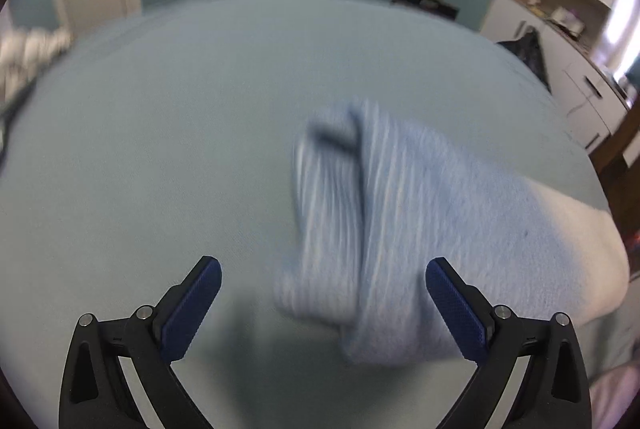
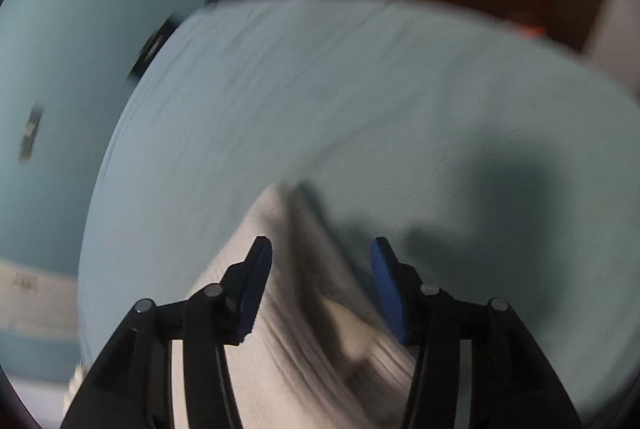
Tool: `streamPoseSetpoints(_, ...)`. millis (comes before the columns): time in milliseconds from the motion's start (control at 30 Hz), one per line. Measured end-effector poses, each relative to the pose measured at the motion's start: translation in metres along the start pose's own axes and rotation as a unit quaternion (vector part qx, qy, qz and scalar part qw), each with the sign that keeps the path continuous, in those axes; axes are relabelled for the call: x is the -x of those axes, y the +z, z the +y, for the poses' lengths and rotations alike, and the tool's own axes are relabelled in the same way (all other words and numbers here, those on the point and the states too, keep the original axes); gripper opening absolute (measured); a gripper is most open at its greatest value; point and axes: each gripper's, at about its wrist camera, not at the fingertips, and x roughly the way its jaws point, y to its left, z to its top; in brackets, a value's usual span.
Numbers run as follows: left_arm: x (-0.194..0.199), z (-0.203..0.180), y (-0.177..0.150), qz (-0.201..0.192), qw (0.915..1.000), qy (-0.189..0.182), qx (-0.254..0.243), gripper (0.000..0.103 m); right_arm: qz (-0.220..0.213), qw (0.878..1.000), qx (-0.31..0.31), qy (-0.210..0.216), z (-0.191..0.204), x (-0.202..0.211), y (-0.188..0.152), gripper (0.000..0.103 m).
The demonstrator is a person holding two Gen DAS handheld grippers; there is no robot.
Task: Fold small clothes
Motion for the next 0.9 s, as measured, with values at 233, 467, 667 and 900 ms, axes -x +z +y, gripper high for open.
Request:
streamPoseSetpoints(233,-0.053,-0.019,0.050,0.062,0.9927,-0.101,-0.023,0.101,0.054,0.987,0.127,0.080,0.033,0.050,-0.070,0.089)
streamPoseSetpoints(467,-0.089,0.000,0.070,0.128,0.9650,-0.201,0.110,0.022,0.164,0.966,0.174,0.093,0.065,-0.012,-0.145,0.089)
streamPoseSetpoints(667,-0.038,0.015,0.073,0.089,0.9578,-0.241,0.129,0.016,0.142,0.965,0.202,0.084,0.087,-0.030,-0.140,0.090)
streamPoseSetpoints(900,-0.076,-0.005,0.068,0.136,0.9763,-0.121,0.118,0.020,0.139,0.965,0.205,0.084,0.076,-0.039,-0.134,0.089)
